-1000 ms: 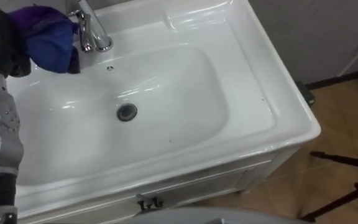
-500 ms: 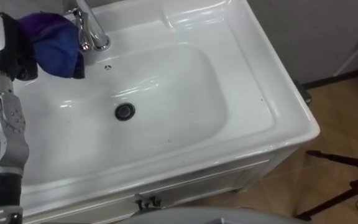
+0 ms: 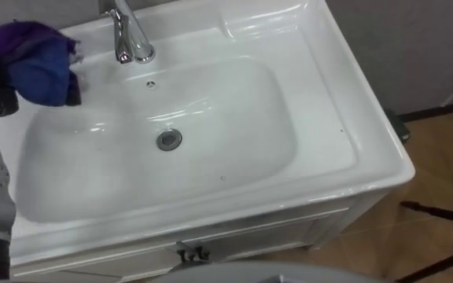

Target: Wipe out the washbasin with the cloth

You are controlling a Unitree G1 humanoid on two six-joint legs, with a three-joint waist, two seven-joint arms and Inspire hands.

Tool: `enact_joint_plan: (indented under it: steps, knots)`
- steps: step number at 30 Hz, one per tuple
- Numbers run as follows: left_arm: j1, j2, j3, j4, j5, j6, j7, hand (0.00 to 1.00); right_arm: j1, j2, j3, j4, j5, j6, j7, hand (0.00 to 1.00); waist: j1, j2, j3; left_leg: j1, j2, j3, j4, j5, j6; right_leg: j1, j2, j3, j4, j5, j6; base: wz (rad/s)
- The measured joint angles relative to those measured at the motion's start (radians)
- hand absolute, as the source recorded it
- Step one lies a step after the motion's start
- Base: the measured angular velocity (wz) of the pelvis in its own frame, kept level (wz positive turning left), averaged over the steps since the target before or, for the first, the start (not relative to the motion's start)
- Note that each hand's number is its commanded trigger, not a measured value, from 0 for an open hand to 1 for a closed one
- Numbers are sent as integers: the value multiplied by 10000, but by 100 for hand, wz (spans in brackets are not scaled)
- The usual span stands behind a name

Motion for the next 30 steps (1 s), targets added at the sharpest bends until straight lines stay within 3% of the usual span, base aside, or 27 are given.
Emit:
enact_joint_plan:
  steps: [8, 17, 24, 30]
  knots:
    - [260, -40, 42, 186, -9, 198, 49, 100, -63, -2, 6, 26, 47, 160, -23, 0, 428, 17, 35, -133, -25, -153, 181, -2, 4, -21, -29, -82, 35, -37, 23, 3]
    - [553, -51, 82, 189, -217, 225, 235, 100, -165, -10, -1, -199, 259, 138, -107, 0, 466, -3, 16, -370, -47, -412, 285, -3, 6, -93, -99, -437, 45, -83, 9, 10]
    - [593, -53, 594, 192, -247, 259, 267, 100, -58, -12, -1, -185, 389, 160, -103, 0, 631, -38, -11, -361, -103, -468, 139, 1, 5, -82, -109, -519, 3, -84, 7, 1]
    - [594, -52, 828, 561, -693, 648, 391, 100, 9, -22, 7, -142, 462, 261, -107, 0, 721, -81, -36, -340, -157, -535, 94, 6, 15, -82, -145, -528, 2, -96, 29, 1]
